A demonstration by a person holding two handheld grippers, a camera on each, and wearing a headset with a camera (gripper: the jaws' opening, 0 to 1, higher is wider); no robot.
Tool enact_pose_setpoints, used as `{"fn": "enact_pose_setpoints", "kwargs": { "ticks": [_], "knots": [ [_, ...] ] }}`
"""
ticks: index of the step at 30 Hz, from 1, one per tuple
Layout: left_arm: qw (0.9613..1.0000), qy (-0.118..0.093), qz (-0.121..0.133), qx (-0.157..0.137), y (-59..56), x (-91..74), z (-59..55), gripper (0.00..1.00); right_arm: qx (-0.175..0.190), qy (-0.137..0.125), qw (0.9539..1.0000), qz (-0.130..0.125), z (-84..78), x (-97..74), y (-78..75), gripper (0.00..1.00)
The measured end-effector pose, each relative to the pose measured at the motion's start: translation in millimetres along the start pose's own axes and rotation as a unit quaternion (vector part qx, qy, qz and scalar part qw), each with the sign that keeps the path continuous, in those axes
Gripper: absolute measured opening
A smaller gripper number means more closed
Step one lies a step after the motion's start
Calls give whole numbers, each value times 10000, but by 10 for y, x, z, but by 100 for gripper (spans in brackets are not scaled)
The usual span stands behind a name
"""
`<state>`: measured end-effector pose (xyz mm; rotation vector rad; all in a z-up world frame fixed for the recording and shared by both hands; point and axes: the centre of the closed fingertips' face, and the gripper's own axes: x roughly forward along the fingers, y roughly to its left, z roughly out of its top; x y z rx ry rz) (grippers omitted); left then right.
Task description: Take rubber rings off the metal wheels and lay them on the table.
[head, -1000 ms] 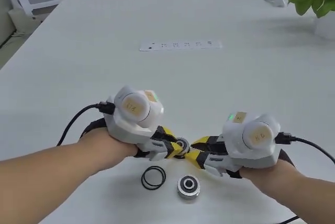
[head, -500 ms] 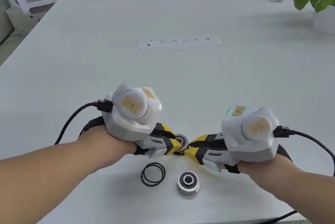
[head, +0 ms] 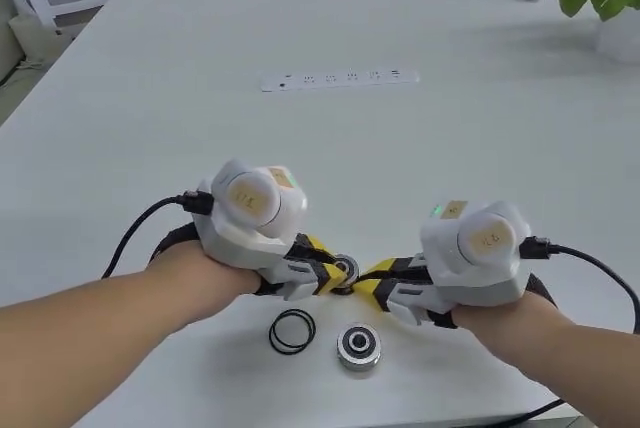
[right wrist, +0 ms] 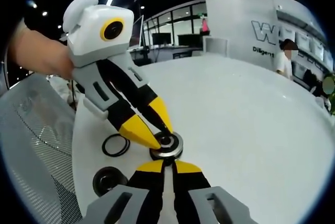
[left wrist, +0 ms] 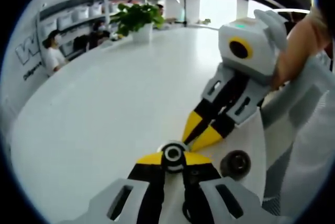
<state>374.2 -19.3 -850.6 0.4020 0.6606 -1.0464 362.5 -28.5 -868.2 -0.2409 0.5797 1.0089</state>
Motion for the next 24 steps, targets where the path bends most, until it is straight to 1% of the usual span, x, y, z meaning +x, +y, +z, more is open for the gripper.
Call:
{"fn": "enact_pose_setpoints", "kwargs": {
  "ticks": [11,19,21,23,24],
  "knots": [
    [10000,20,28,35,1,4,3,12,-51,25,10000,-51,0,-27,-14,0],
    [10000,22,30,18,0,5,8,12,-384,49,9992,-91,3,-24,-11,1],
    [10000,25,33,13,1,6,9,12,-467,45,9988,-121,7,-24,-16,2],
    [10000,23,32,9,0,7,9,12,-547,23,9983,-216,19,-27,-55,4],
    [10000,23,33,7,-1,7,10,12,-526,10,9983,-234,21,-29,-67,5]
  ]
}}
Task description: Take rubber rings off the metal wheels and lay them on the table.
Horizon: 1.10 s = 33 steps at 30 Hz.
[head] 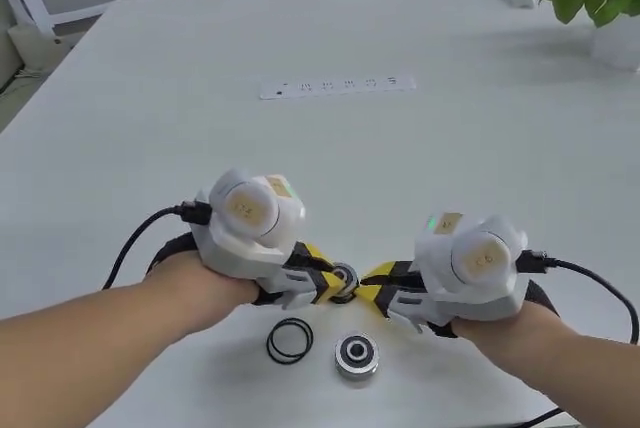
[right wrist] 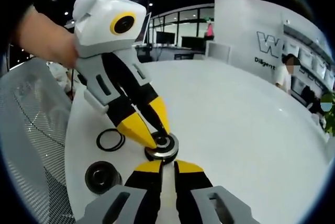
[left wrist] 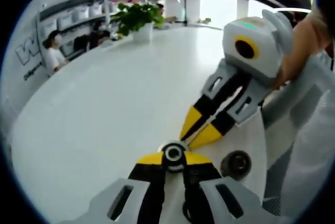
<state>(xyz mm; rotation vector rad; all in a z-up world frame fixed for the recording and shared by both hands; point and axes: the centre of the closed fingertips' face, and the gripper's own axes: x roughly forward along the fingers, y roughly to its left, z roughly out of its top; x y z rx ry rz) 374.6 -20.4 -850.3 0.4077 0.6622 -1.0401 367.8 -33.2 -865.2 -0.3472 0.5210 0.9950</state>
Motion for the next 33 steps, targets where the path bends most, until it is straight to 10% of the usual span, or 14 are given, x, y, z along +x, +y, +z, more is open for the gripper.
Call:
{"fn": "enact_pose_setpoints", "kwargs": {
  "ticks": [21,33],
  "knots": [
    [10000,3,22,-48,0,1,-3,12,562,-62,9983,122,-10,18,1,4],
    [9999,15,32,-99,2,0,-5,12,1374,-100,9900,298,-30,26,-12,2]
  ]
}}
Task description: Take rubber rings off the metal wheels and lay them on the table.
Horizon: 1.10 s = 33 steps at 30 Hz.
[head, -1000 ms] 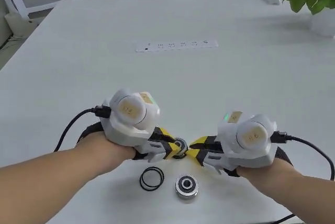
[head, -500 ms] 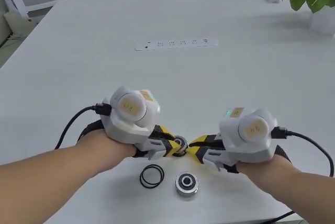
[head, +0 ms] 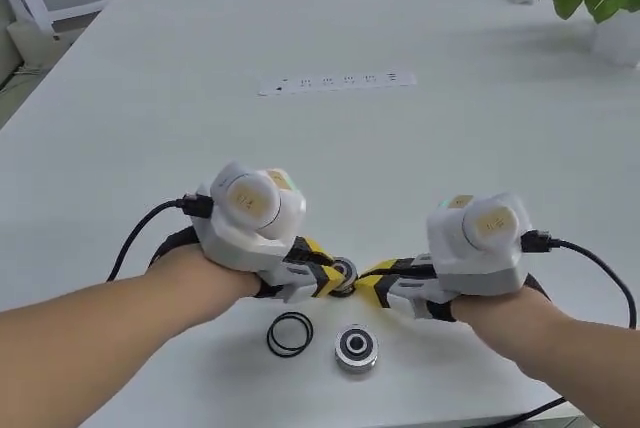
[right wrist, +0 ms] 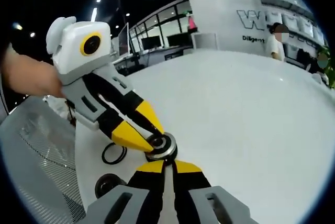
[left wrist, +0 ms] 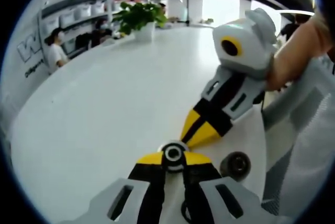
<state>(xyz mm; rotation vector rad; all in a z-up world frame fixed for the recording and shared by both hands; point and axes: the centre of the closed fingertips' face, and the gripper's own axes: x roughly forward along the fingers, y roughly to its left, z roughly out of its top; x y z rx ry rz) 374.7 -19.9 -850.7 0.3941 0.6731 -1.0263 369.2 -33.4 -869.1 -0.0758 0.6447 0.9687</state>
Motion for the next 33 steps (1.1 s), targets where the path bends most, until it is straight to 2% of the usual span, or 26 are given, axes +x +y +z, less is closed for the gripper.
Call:
{"fn": "enact_pose_setpoints", "kwargs": {
  "ticks": [1,8,10,13,16,18,19,23,28,33],
  "knots": [
    [10000,0,0,0,0,0,0,12,204,-27,9998,24,-1,-1,0,2],
    [10000,27,5,61,-5,-3,-1,12,122,6,9999,23,-26,-8,24,0],
    [10000,35,14,68,-4,-2,-2,12,231,-21,9997,31,-27,-19,9,0],
    [10000,40,17,86,-2,0,-1,12,619,-136,9979,101,-10,-45,5,0],
    [10000,35,7,85,1,2,0,12,1160,-318,9925,202,20,-66,-6,0],
    [10000,32,7,82,2,2,0,12,1374,-422,9893,263,41,-80,-14,0],
    [10000,30,8,76,2,2,0,12,1543,-528,9861,314,68,-94,-8,0],
    [10000,37,21,61,-1,1,2,12,1773,-632,9813,401,86,-114,-4,0],
    [10000,43,10,78,-27,2,4,12,1867,-684,9788,482,114,-119,23,0],
    [9999,51,15,106,-31,0,3,12,2137,-745,9722,605,131,-124,38,0]
  ]
}}
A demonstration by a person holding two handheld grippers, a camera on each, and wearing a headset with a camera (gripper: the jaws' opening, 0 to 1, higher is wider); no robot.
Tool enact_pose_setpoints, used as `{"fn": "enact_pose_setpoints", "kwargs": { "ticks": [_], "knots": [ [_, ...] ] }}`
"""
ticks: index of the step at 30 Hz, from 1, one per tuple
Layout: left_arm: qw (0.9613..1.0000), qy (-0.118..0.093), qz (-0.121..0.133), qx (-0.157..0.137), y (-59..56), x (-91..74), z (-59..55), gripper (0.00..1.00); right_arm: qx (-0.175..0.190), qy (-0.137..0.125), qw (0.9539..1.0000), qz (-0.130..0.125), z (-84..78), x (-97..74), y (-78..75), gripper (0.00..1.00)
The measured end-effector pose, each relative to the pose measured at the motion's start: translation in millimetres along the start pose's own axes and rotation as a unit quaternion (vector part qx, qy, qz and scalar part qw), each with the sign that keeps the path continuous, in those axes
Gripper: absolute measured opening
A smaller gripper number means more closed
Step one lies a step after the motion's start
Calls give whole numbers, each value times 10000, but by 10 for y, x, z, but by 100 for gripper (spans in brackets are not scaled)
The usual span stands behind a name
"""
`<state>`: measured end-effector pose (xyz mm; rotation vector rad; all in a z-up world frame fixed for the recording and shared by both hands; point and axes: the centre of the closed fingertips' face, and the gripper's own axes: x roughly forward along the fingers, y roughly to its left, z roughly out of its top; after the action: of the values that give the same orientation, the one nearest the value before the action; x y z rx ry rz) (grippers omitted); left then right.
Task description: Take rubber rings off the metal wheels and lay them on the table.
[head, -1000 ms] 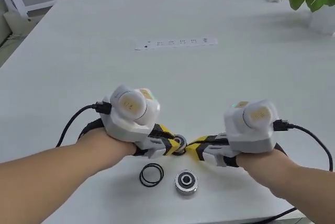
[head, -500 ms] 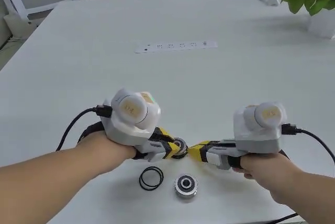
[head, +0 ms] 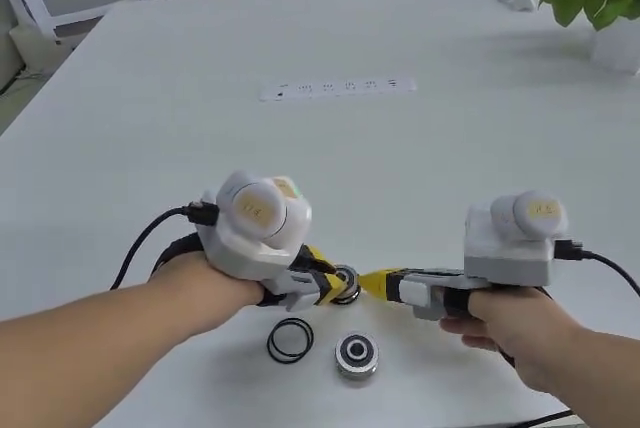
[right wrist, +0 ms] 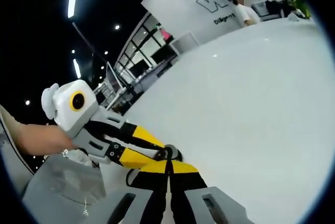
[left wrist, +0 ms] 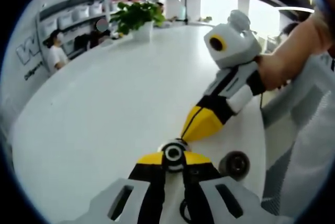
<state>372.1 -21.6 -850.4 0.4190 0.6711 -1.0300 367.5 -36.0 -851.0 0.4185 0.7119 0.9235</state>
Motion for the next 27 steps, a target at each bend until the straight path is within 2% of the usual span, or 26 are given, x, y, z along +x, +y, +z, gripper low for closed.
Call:
{"fn": "enact_pose_setpoints", "kwargs": {
  "ticks": [27],
  "knots": [
    [10000,53,47,24,3,5,-8,11,374,-137,9987,311,23,34,84,0]
  ]
}}
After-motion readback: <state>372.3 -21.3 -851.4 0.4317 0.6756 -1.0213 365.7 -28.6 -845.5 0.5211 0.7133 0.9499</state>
